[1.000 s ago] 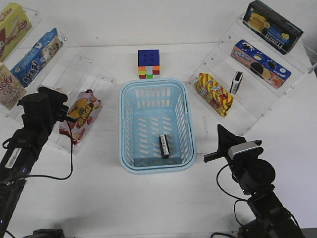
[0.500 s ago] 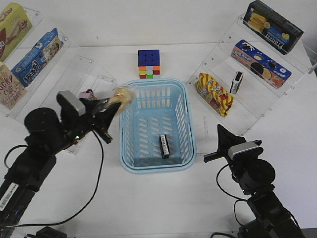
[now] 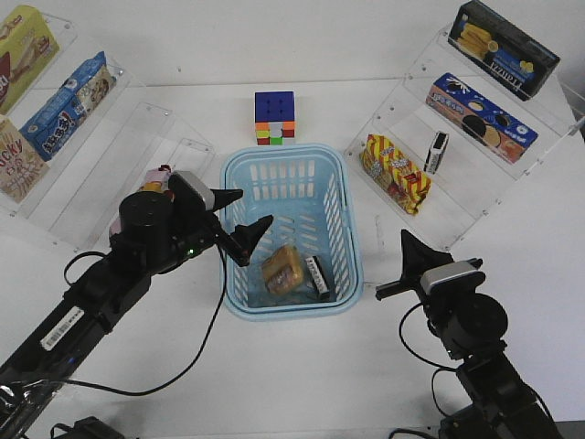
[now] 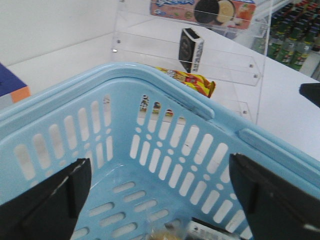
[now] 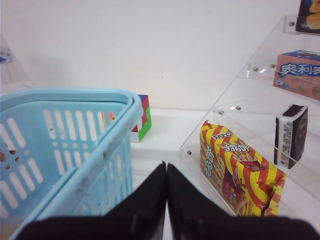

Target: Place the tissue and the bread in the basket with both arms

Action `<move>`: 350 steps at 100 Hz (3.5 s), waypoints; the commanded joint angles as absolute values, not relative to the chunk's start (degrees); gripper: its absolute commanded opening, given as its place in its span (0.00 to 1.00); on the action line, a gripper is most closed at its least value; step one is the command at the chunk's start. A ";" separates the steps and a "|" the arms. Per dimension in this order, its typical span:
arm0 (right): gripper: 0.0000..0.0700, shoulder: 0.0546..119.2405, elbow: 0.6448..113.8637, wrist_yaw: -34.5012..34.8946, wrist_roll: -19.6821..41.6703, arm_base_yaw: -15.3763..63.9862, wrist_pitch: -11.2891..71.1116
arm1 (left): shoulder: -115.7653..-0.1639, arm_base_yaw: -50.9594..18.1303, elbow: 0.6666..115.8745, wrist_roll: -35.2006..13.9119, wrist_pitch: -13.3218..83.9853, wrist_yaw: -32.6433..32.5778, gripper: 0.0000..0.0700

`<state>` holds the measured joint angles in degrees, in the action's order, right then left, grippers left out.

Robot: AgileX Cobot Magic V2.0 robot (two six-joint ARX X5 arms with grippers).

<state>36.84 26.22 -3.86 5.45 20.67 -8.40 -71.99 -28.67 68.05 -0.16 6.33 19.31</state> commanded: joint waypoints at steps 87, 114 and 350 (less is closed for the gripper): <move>0.01 37.17 26.89 -3.95 6.20 20.97 -8.99 | -25.28 -15.55 37.23 -2.24 12.82 -1.58 0.00; 0.00 37.17 26.89 -3.95 6.17 20.97 -8.97 | -21.28 -15.55 37.23 -2.17 13.63 -1.56 0.00; 0.00 18.28 12.03 -6.02 -8.45 13.41 -8.34 | -0.19 0.34 0.80 0.84 -0.03 -0.27 0.00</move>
